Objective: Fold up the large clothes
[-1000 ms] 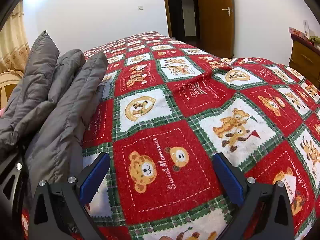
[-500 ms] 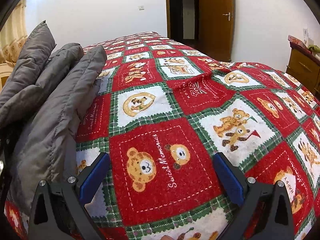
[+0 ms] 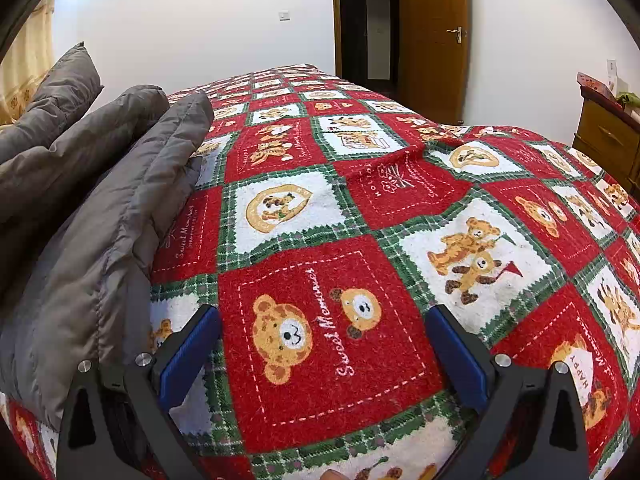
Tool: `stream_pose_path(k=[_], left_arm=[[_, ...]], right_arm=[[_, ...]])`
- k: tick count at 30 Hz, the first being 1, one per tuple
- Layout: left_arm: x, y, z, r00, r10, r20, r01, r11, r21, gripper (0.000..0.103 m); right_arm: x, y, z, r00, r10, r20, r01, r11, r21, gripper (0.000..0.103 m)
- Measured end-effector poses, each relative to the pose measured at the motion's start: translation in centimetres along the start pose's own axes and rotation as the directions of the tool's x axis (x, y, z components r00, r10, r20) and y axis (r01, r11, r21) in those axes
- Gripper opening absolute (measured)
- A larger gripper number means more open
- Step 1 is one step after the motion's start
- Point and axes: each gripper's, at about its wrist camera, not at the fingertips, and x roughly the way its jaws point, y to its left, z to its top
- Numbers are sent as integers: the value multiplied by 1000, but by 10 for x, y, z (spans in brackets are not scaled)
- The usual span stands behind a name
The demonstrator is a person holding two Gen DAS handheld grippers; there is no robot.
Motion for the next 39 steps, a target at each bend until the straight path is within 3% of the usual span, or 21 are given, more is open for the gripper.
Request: stream_pose_path(k=[3, 5, 9, 12, 17, 22, 27, 28, 31, 32, 35, 39], left_arm=[[14, 51, -5, 990, 140, -18, -141, 982, -126, 103], [39, 83, -6, 970, 224, -95, -238, 953, -186, 103], [90, 117, -5, 936, 298, -187, -337, 911, -236, 103], [129, 118, 4, 937, 271, -222, -320, 920, -227, 103], [178, 87, 23, 943, 230, -240, -274, 946, -173, 103], [194, 60, 36, 946, 198, -258, -236, 963, -127, 103], [192, 37, 40, 949, 181, -257, -203, 977, -61, 103], [193, 36, 41, 949, 174, -263, -194, 979, -53, 103], [194, 48, 47, 948, 107, -301, -144, 984, -105, 103], [195, 55, 51, 946, 75, -314, -125, 982, -141, 103], [203, 71, 61, 941, 19, -337, -97, 972, -215, 103], [227, 76, 65, 929, 25, -369, -118, 965, -233, 103]], right_arm=[[0, 1, 0, 1000, -2, -1, 2, 1000, -1, 102], [1, 0, 0, 1000, 0, -3, 0, 1000, -1, 102], [1, 1, 1, 1000, -1, -11, 1, 1000, -4, 102], [-1, -3, 7, 1000, 21, -20, -21, 1000, 15, 102], [-15, -7, 37, 998, 52, 25, -53, 998, 44, 102], [-34, 8, 88, 988, 132, 81, -136, 990, 40, 102], [-47, 59, 140, 970, 218, 111, -217, 976, -21, 101], [-47, 71, 148, 970, 217, 113, -214, 976, -41, 97], [-38, 97, 162, 967, 246, 65, -243, 969, -43, 69], [-35, 105, 165, 965, 259, 49, -257, 966, -40, 66], [-26, 127, 170, 968, 249, 26, -247, 967, -60, 66], [-9, 140, 163, 982, 185, -40, -188, 978, -96, 66]])
